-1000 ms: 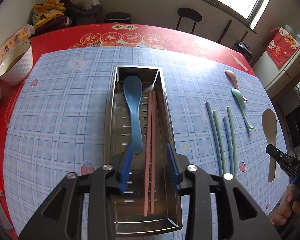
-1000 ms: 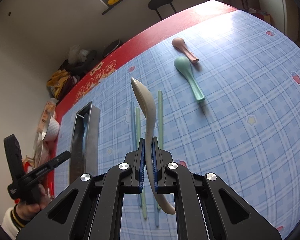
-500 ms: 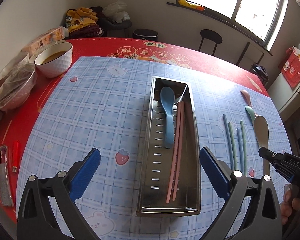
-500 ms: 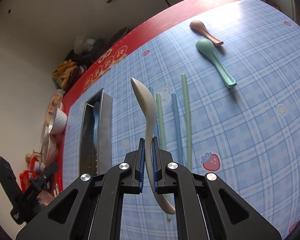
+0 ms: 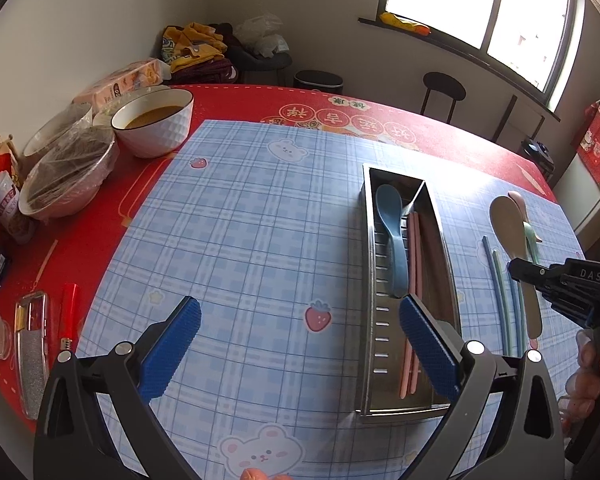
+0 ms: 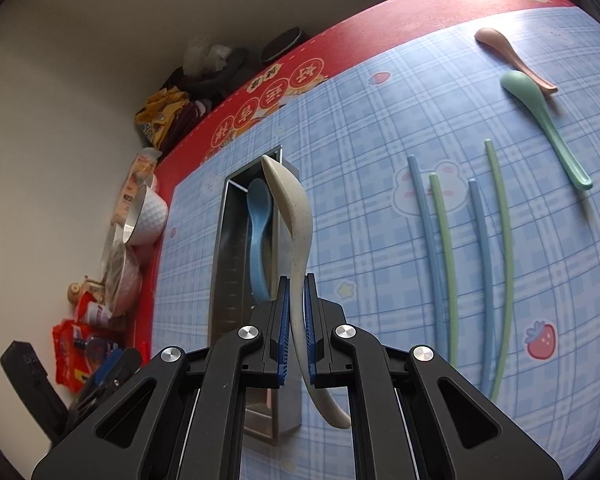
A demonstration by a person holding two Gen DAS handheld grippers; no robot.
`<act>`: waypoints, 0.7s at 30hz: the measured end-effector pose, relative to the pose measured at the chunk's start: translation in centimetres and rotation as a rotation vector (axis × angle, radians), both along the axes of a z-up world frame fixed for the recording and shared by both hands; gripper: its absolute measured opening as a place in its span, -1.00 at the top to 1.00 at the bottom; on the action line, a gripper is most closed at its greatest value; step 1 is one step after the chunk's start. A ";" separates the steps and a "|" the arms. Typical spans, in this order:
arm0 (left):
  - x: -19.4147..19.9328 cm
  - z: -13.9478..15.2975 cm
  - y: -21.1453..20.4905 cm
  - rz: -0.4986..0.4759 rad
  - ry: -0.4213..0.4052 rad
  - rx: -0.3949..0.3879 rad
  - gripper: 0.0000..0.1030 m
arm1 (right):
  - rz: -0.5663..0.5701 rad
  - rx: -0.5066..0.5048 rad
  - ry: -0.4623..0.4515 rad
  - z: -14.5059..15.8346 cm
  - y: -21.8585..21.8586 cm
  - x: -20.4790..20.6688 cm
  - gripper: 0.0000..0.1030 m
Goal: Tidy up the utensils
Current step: 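Lower the beige spoon into the caddy and open the right gripper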
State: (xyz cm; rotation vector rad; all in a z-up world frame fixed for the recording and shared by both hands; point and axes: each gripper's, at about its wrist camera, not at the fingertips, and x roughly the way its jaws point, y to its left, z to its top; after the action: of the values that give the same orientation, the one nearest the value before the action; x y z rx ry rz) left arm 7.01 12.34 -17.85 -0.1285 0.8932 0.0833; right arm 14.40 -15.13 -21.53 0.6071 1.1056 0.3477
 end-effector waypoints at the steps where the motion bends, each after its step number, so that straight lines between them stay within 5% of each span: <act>1: 0.0 0.0 0.2 -0.001 -0.007 -0.001 -0.88 | 0.008 0.003 0.008 0.0 0.7 0.5 0.87; 12: -0.2 -0.4 2.5 0.010 -0.031 -0.037 -0.88 | 0.002 -0.007 0.153 -1.8 8.0 5.7 0.87; 21: -0.4 -0.6 4.3 0.038 -0.031 -0.045 -0.88 | -0.066 -0.068 0.246 -3.9 9.2 7.8 0.87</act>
State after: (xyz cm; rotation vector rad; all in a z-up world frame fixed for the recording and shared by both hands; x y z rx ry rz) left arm 6.60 16.61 -18.41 -0.1889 0.8618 0.0965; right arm 22.16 -5.91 -25.45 0.6362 1.3239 0.1807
